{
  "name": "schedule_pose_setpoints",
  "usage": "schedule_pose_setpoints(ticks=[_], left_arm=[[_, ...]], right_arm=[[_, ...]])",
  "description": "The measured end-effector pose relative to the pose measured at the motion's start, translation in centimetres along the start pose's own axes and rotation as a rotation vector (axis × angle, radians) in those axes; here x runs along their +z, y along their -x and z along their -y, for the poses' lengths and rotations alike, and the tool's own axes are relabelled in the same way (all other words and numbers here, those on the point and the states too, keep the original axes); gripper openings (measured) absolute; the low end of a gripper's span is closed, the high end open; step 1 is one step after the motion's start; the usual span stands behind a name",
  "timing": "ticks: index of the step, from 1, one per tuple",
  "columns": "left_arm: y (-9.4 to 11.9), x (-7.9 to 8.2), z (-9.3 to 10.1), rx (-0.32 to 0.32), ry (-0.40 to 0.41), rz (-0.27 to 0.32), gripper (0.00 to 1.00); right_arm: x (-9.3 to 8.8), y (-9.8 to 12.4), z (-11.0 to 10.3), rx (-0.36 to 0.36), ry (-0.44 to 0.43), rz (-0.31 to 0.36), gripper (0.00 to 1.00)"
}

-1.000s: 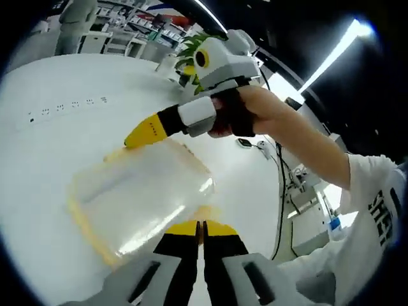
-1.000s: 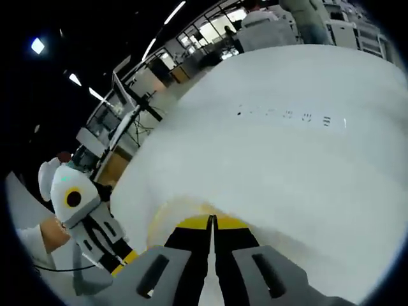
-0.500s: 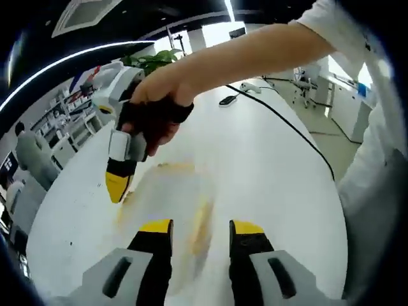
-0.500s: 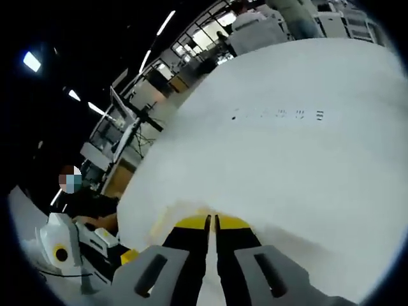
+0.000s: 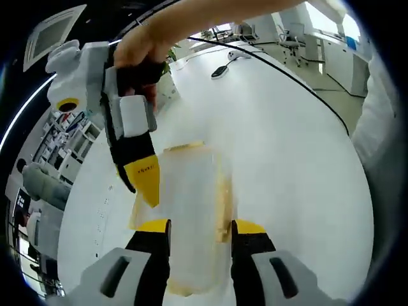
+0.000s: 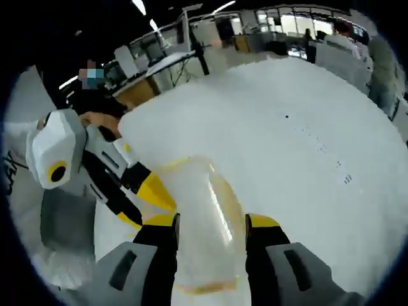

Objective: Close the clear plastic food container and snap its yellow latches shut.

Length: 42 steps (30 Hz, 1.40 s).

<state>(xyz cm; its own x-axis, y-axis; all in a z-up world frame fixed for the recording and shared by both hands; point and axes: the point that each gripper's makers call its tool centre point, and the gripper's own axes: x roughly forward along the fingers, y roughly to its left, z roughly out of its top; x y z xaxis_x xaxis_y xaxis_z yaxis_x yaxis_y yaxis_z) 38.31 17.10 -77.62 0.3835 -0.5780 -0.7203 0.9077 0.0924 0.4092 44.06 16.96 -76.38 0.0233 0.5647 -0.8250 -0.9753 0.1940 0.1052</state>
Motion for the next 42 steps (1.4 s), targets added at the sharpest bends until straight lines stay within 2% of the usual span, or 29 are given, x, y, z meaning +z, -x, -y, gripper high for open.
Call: schedule_pose_setpoints(ticks=[5, 7, 8, 10, 17, 22, 25, 30, 32, 35, 42], left_arm=[[0.0, -0.2, -0.2, -0.007, 0.015, 0.002, 0.32], [0.0, -0.2, -0.1, -0.011, 0.014, 0.009, 0.32], [0.0, -0.2, -0.1, -0.014, 0.013, 0.012, 0.32], [0.0, -0.2, -0.1, -0.019, 0.019, 0.013, 0.31], [-0.1, -0.2, 0.0, -0.026, 0.022, 0.013, 0.31], [-0.1, -0.2, 0.0, -0.031, 0.023, 0.014, 0.31], [-0.2, -0.1, 0.0, -0.038, 0.031, 0.016, 0.31], [-0.3, 0.0, 0.0, -0.041, 0.023, -0.015, 0.31], [-0.3, 0.0, 0.0, -0.045, 0.026, -0.024, 0.3], [-0.3, 0.0, 0.0, -0.046, 0.02, -0.034, 0.3], [-0.5, 0.1, 0.1, -0.051, 0.012, -0.057, 0.28]], right_arm=[[-0.3, -0.3, -0.9, 0.076, 0.173, -0.154, 0.31], [-0.8, -0.4, 0.3, 0.031, 0.259, -0.244, 0.29], [-0.8, -0.6, 0.1, 0.051, 0.282, -0.274, 0.3], [-0.3, -1.1, -0.3, 0.075, 0.29, -0.274, 0.29], [-0.8, -1.5, -0.2, 0.124, 0.228, -0.398, 0.32], [-1.2, -1.6, -0.5, 0.159, 0.179, -0.452, 0.36], [-1.2, -1.8, -0.5, 0.172, 0.158, -0.467, 0.37], [-1.2, -1.6, -0.7, 0.179, 0.152, -0.494, 0.37], [-0.9, -1.9, 0.1, 0.189, 0.152, -0.492, 0.37], [-0.9, -1.8, -0.1, 0.193, 0.151, -0.487, 0.36], [-0.5, -2.1, 0.5, 0.187, 0.156, -0.528, 0.35]])
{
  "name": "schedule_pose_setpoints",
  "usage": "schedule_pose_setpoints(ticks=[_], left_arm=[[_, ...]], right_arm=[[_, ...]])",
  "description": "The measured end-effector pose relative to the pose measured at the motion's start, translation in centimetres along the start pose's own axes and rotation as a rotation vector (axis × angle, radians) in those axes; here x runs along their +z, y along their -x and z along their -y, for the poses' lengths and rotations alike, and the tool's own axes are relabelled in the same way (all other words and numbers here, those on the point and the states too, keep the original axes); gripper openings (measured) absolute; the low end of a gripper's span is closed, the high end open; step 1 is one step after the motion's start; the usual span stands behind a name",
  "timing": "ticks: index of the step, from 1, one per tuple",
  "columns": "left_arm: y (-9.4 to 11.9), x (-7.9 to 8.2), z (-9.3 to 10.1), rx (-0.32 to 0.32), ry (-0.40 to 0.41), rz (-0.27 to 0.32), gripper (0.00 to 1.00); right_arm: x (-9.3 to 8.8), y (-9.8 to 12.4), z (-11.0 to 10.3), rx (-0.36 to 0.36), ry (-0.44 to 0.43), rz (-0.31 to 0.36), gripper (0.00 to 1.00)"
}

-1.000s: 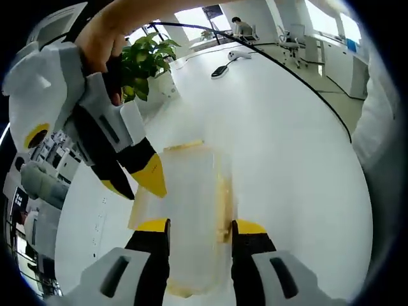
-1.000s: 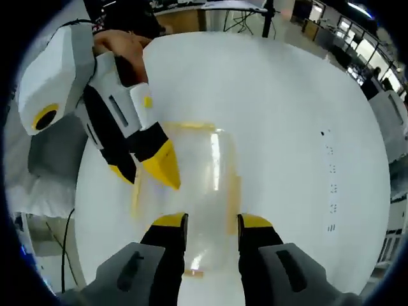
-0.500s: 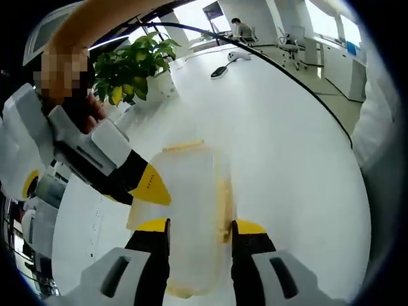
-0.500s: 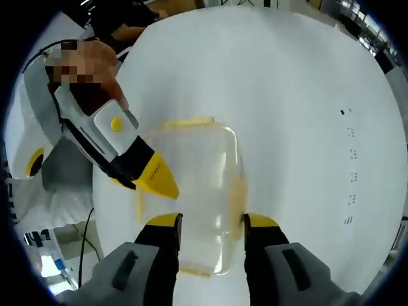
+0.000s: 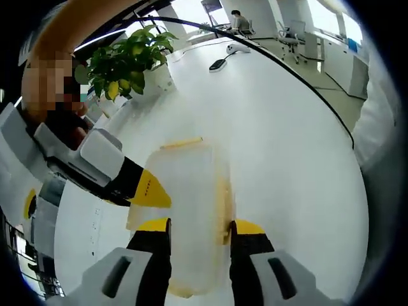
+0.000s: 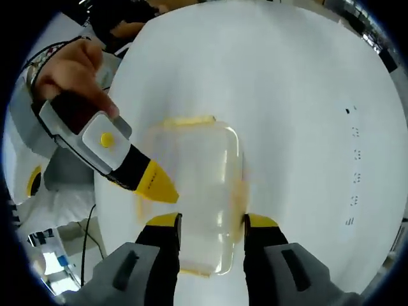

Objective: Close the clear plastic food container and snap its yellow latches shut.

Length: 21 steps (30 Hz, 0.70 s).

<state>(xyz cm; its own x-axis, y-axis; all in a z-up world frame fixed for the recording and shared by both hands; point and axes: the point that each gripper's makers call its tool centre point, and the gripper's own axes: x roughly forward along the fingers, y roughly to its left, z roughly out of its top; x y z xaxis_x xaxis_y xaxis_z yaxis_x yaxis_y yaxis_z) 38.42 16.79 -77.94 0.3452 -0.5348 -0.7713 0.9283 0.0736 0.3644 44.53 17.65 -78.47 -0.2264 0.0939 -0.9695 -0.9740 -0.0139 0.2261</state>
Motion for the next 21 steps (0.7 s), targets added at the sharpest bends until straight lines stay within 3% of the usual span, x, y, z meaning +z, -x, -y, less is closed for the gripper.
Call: schedule_pose_setpoints(ticks=[21], left_arm=[[-0.3, 0.0, -0.3, 0.077, -0.026, 0.013, 0.25]], right_arm=[[-0.3, -0.6, -1.4, 0.008, -0.02, 0.006, 0.33]])
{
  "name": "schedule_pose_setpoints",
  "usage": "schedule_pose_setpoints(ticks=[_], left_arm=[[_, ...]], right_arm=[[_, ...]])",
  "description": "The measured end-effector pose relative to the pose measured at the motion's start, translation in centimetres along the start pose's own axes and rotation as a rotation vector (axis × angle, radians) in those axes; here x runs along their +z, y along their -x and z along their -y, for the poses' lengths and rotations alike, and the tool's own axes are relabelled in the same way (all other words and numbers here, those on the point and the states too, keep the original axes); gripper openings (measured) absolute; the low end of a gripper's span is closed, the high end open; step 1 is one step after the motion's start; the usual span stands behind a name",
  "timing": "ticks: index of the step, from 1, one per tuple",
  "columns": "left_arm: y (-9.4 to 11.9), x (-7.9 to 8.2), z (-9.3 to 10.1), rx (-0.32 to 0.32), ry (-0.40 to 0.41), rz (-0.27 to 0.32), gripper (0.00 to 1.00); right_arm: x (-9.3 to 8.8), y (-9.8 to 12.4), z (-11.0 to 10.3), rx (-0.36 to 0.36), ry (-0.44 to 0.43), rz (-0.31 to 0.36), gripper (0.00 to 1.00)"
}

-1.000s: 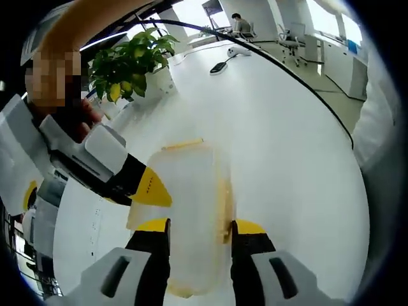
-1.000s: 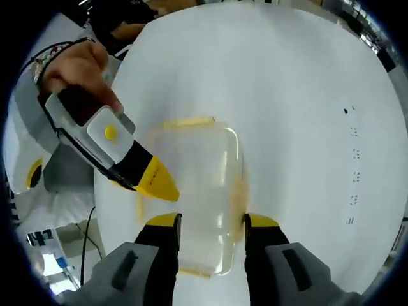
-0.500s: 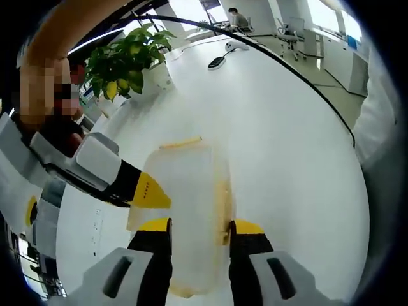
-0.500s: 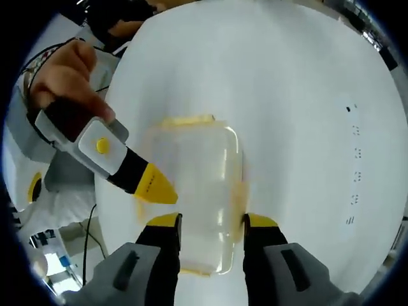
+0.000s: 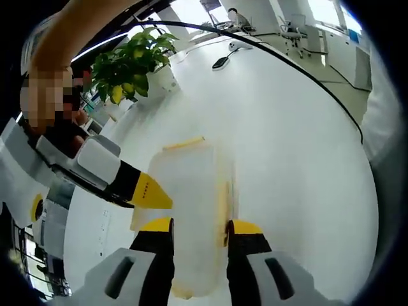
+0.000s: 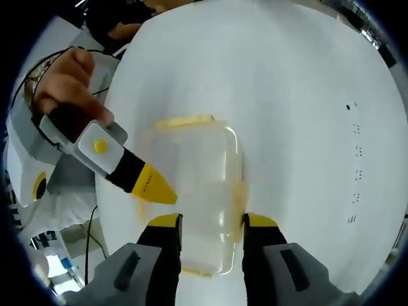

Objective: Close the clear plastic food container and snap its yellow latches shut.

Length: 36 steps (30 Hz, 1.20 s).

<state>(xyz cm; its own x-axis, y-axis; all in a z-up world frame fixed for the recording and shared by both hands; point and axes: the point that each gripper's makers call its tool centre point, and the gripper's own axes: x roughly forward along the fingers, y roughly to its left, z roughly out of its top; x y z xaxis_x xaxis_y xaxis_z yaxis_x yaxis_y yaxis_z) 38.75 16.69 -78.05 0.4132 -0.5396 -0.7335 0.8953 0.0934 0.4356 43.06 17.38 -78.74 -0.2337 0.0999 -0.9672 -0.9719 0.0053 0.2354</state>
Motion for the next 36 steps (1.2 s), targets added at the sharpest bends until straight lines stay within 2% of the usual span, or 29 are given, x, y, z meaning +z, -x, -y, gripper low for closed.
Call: schedule_pose_setpoints(ticks=[2, 4, 7, 16, 23, 28, 31, 33, 36], left_arm=[[0.0, 0.0, 0.0, 0.001, -0.001, 0.0, 0.25], [-0.2, -0.2, 0.0, 0.006, -0.006, -0.004, 0.25], [0.0, -0.5, -0.3, 0.009, -0.001, -0.006, 0.25], [0.1, -0.5, -0.1, 0.013, 0.001, -0.003, 0.26], [0.2, -0.3, 0.0, 0.031, 0.004, -0.008, 0.27], [0.2, -0.3, 0.0, 0.038, 0.0, -0.015, 0.27], [0.3, -0.2, 0.0, 0.035, 0.006, -0.016, 0.28], [0.3, 0.1, -0.1, 0.024, 0.084, 0.016, 0.28], [0.6, 0.3, 0.2, -0.015, 0.143, 0.058, 0.34]], right_arm=[[0.0, -0.1, -0.1, 0.002, -0.004, 0.0, 0.31], [-1.1, -0.3, -0.5, 0.025, -0.025, -0.009, 0.32], [-1.4, -0.6, -0.8, 0.044, -0.019, 0.021, 0.33], [-0.3, -0.6, -0.8, 0.034, -0.011, 0.031, 0.34], [0.7, 0.1, -0.2, -0.046, 0.024, 0.022, 0.34], [1.1, 0.4, -0.1, -0.077, 0.021, 0.061, 0.34], [1.2, 0.7, -0.1, -0.119, 0.004, 0.099, 0.34], [1.2, 0.9, -0.1, -0.147, 0.008, 0.13, 0.34], [1.1, 1.2, 0.0, -0.183, -0.03, 0.193, 0.34]])
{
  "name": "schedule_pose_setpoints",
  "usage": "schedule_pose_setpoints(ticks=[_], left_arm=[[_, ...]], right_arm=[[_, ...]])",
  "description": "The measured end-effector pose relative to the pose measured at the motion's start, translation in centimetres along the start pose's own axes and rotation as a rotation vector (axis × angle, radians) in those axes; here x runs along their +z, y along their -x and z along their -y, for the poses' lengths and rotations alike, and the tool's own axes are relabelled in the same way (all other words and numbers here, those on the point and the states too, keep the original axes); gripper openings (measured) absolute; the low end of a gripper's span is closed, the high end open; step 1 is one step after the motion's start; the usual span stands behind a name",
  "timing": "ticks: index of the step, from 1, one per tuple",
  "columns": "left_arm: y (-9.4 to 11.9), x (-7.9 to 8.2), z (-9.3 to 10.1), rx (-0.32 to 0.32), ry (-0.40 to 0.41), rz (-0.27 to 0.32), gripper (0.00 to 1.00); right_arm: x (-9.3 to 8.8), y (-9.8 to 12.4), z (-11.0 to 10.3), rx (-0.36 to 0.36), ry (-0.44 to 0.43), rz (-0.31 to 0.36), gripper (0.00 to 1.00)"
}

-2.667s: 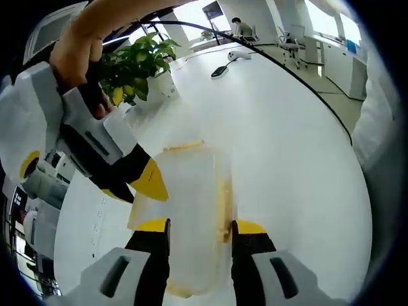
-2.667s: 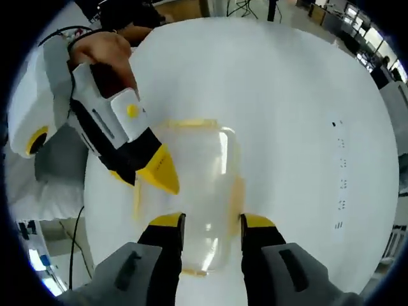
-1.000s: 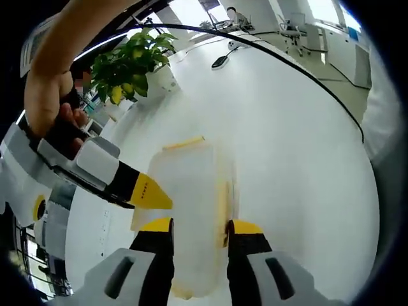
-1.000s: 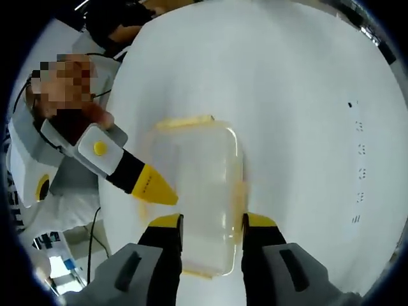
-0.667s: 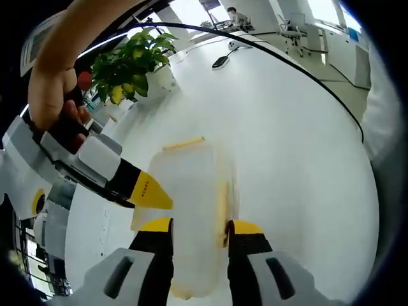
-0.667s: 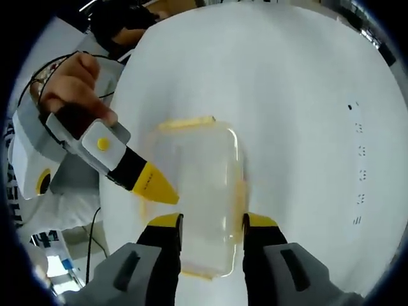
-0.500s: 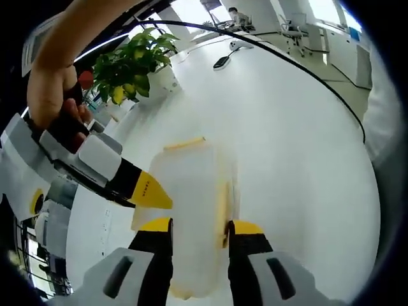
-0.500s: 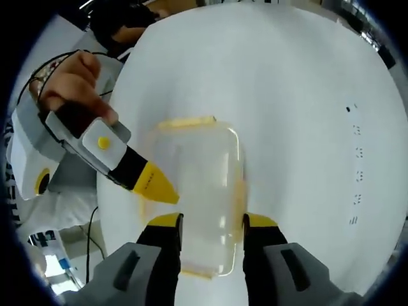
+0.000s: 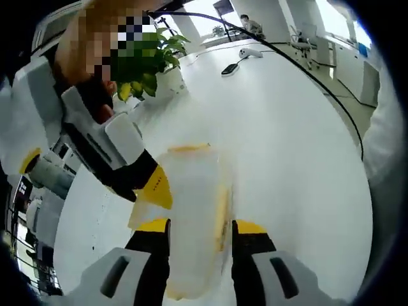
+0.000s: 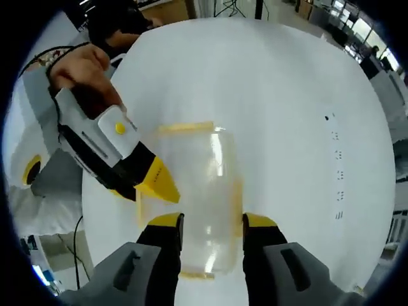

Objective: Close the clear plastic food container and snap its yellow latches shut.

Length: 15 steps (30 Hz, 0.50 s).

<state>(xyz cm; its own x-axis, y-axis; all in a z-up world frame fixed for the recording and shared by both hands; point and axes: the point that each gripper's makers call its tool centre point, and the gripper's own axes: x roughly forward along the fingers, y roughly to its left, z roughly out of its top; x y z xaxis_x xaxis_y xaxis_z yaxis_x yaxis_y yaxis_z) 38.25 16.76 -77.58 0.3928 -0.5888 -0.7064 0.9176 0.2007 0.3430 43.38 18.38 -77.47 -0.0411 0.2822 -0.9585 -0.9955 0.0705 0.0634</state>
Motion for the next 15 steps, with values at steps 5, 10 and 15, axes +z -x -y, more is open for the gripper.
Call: schedule_pose_setpoints(ticks=[5, 10, 15], left_arm=[[0.6, -0.5, 0.1, 0.0, 0.166, 0.001, 0.45], [2.0, -1.1, -0.5, 0.012, 0.21, 0.022, 0.5], [4.2, -1.8, -2.0, 0.056, 0.163, 0.032, 0.58]], right_arm=[[-0.8, 0.9, -0.6, -0.077, 0.066, 0.048, 0.33], [-0.9, 2.5, -0.7, -0.099, 0.032, 0.157, 0.32], [-2.6, 4.0, -1.4, -0.127, 0.005, 0.224, 0.4]])
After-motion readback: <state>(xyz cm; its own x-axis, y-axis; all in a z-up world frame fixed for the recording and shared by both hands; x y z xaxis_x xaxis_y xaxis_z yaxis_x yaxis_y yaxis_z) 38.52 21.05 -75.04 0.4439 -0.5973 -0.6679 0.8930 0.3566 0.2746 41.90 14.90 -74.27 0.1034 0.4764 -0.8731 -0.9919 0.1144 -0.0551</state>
